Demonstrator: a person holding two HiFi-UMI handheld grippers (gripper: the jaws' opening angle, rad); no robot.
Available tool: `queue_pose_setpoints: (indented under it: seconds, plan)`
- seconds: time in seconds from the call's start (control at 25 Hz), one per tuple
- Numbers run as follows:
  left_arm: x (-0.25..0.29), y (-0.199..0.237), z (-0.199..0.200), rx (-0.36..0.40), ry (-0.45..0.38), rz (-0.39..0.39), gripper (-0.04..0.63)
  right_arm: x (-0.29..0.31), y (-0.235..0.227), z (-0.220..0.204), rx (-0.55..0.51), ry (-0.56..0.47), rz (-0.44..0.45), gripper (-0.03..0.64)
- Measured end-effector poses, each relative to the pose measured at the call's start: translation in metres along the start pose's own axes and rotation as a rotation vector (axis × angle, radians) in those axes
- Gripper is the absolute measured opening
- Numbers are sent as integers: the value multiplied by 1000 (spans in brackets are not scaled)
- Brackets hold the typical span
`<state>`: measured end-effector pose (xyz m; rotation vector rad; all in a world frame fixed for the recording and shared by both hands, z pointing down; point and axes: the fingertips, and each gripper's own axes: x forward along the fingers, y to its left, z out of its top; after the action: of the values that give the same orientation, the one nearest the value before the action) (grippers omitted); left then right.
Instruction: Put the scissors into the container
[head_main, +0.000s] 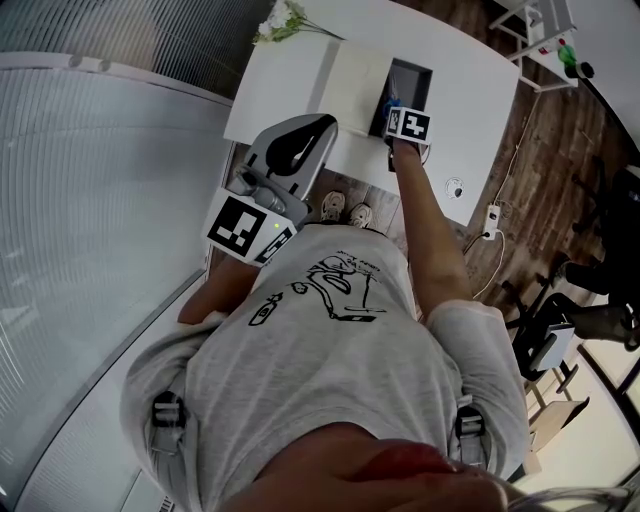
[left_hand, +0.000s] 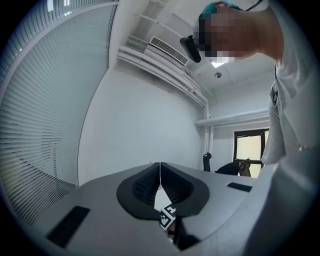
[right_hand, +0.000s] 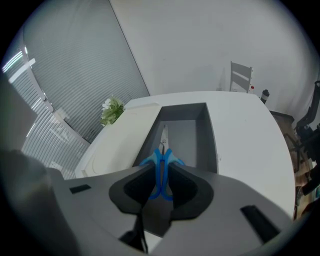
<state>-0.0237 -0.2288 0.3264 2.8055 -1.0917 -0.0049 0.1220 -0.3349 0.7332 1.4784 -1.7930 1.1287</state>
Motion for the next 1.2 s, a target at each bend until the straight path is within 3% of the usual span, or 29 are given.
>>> queue_pose_setpoints:
  seconds: [1.2]
  plan:
    - [-13,13,-4,-18,5,54,21,40,-10,-13,63,173,-22,113]
